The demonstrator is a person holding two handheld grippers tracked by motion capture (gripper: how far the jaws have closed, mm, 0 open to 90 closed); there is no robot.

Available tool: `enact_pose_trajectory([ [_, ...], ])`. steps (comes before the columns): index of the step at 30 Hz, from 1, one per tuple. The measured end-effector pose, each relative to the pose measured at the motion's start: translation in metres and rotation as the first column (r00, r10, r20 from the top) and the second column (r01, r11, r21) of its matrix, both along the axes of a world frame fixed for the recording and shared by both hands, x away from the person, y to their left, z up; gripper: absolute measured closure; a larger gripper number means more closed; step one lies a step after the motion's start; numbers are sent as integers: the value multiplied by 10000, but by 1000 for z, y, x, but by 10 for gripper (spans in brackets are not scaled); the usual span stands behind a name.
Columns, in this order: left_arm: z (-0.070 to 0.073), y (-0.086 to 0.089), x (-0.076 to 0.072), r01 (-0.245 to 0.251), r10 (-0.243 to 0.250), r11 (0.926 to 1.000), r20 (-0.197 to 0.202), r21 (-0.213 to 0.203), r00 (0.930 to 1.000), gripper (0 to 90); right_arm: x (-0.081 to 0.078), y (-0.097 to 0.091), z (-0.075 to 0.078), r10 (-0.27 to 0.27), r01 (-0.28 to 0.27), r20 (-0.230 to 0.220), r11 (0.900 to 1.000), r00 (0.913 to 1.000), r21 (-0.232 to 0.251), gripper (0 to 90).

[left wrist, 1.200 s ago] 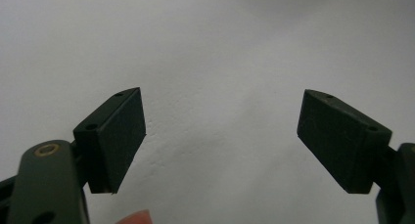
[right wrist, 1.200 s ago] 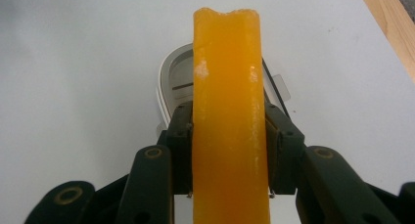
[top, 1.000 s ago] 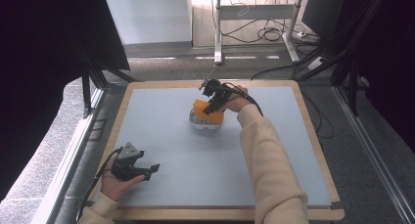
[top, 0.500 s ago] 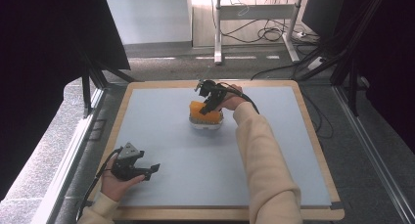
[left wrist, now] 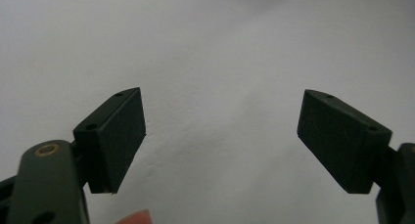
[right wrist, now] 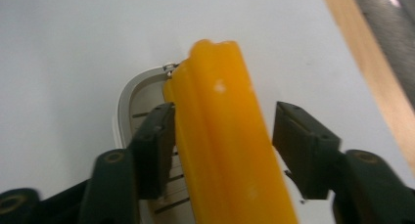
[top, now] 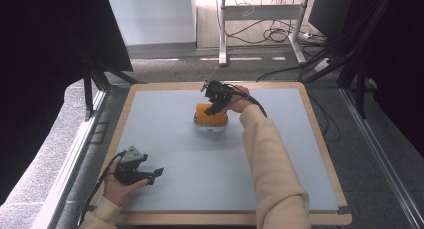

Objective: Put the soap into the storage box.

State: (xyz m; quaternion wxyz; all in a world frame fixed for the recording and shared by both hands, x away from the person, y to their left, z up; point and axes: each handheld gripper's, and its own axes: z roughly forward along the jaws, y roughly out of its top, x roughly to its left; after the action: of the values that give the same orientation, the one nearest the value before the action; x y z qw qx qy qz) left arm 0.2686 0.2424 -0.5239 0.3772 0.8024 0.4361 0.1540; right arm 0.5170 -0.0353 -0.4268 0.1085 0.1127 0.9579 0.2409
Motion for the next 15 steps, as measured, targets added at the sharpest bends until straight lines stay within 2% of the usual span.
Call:
enact_pose_trajectory([
  [2,0,0,0,-9,9,10000,5,-36,10000,180,-1,-1,1,-134,134,40,9999,9999,40,397],
  [5,0,0,0,-2,2,10000,8,-30,10000,180,-4,-6,6,-874,854,375,9949,9955,532,349],
  [6,0,0,0,13,-13,10000,0,-7,10000,180,-7,-10,8,-1088,1057,373,9914,9934,778,334],
  [11,0,0,0,4,-4,10000,23,11,10000,180,-18,-19,13,-1394,1345,328,9834,9897,1220,298],
  [12,0,0,0,1,-1,10000,29,29,10000,180,-25,-26,15,-1595,1546,216,9769,9870,1478,290],
  [13,0,0,0,-4,4,10000,25,17,10000,180,-25,-26,15,-1595,1546,216,9769,9870,1478,290],
  [15,0,0,0,-18,18,10000,44,-4,10000,180,-31,-33,17,-1895,1853,82,9677,9819,1711,285],
])
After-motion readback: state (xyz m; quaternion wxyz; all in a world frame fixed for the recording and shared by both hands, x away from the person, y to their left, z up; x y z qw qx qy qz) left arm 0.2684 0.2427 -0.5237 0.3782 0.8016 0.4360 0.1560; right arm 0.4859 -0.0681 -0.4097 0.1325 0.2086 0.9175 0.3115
